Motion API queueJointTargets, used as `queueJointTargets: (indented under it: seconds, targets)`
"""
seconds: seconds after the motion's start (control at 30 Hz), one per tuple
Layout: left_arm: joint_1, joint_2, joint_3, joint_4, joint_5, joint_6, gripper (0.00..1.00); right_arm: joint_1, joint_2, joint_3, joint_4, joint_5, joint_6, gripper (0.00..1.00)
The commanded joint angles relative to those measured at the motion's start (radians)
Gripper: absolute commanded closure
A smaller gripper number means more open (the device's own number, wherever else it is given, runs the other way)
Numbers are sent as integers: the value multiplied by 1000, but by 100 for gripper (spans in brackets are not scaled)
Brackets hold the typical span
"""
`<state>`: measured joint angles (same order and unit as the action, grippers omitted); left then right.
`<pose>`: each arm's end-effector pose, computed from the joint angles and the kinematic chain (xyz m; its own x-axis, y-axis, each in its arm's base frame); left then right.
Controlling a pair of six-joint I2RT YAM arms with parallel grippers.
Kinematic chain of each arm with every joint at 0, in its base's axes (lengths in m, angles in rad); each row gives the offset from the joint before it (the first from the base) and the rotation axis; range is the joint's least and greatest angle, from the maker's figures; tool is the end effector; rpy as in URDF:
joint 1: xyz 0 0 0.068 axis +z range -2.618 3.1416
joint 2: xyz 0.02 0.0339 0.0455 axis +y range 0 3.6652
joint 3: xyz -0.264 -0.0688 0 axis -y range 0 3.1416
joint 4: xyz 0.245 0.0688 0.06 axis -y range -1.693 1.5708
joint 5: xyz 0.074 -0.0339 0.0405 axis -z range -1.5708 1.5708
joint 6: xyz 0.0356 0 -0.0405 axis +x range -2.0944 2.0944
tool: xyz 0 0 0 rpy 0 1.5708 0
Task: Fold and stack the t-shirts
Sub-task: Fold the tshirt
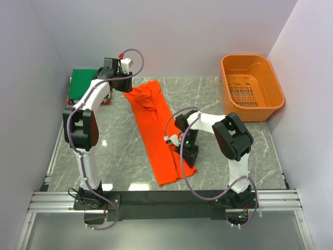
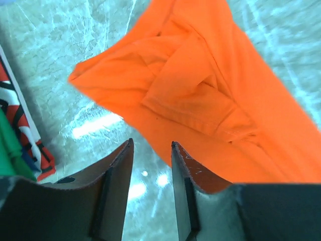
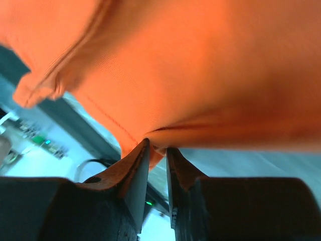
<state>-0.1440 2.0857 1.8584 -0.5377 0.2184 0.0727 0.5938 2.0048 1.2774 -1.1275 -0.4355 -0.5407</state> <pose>0.4746 -0.0766 0.2712 -0.6621 0.1677 -0.7304 0.3438 0.9340 -0.0973 0.2602 0.1938 0.1329 -0.4714 -0.8813 0.0319 -0.7604 0.4245 0.4915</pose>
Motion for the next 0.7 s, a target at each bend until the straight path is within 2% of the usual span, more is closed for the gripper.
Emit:
queueJointTargets:
  seconds: [0.0, 0.13, 0.23, 0.3, 0.4, 0.47, 0.57, 0.67]
  targets:
    - [3, -49, -66, -30, 62, -66, 59, 84, 9, -42, 77, -112, 39, 73]
    - [-5, -46, -122, -36, 110, -112, 60, 167, 6, -49, 104, -201, 90, 73]
    - [-28, -16, -136, -51, 144, -116, 61, 169, -26, -38, 98, -265, 84, 73]
    - [-42, 7, -137, -57, 157, -117, 61, 156, -107, -56, 129, -273, 77, 69]
    - [-65, 42, -140, -58, 160, -142, 61, 104, -308, -151, 268, -231, 139, 58]
    - [-77, 68, -142, -50, 160, -155, 60, 75, -435, -196, 320, -188, 160, 56]
    - [-88, 131, -101, -56, 133, -166, 61, 61, -520, -217, 383, -125, 150, 54]
    - [-88, 209, -35, -70, 101, -169, 62, 54, -520, -204, 383, -100, 134, 54]
